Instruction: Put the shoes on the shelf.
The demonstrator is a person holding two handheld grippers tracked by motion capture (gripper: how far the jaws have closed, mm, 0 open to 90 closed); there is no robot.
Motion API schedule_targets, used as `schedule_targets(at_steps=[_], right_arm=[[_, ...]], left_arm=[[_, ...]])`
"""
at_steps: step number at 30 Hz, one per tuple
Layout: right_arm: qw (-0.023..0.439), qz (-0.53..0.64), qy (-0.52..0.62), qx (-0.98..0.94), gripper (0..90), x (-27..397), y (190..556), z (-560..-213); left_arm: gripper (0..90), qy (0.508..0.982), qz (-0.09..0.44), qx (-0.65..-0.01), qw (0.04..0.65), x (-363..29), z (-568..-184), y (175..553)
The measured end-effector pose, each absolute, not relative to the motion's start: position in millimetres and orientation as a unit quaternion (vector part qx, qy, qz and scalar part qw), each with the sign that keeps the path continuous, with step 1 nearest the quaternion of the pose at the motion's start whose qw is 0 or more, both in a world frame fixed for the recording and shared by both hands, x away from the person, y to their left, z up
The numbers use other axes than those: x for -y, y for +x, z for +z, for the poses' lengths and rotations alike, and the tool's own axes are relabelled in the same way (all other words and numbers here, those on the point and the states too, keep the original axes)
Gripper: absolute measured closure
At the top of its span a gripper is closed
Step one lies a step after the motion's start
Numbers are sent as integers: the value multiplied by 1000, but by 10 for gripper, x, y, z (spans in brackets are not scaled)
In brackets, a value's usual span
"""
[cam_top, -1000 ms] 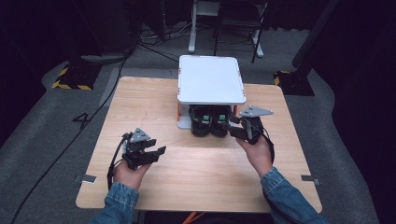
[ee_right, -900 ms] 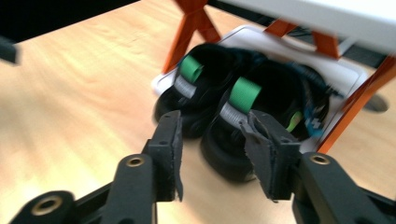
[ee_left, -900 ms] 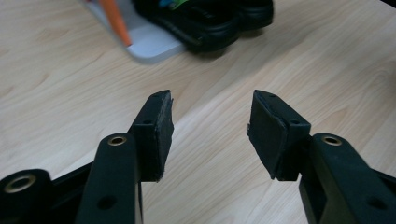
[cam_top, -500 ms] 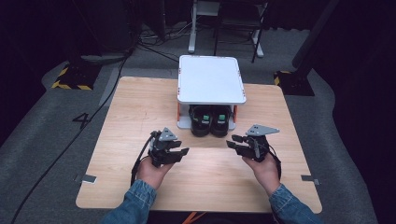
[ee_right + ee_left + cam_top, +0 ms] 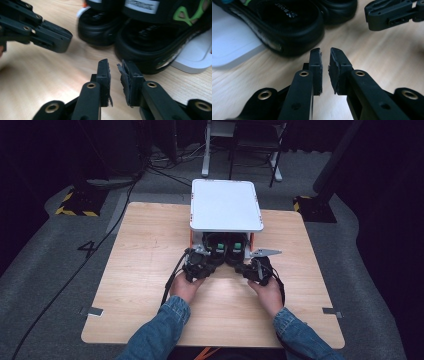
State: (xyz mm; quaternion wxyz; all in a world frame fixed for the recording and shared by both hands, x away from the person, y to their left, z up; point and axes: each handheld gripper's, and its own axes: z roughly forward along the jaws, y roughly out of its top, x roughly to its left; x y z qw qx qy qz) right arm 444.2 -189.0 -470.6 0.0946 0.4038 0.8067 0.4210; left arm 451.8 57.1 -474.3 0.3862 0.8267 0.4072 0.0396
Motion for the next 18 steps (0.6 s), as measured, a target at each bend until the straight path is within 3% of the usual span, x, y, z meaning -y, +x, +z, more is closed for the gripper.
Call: schedule_targets(at_steps=[3,12,18], right_arm=[[93,408,420,-805,830,1916,4543,-4765],[129,404,431,-796,814,1940,4675,-4782],[148,401,430,-795,802,1878,4905,-4762]], left_arm=[[869,820,21,-406,404,-521,-4805,4604],[868,820,38,-417,390,-423,-4804,4834],[867,842,85,-399,353,-324,-4800,5058]])
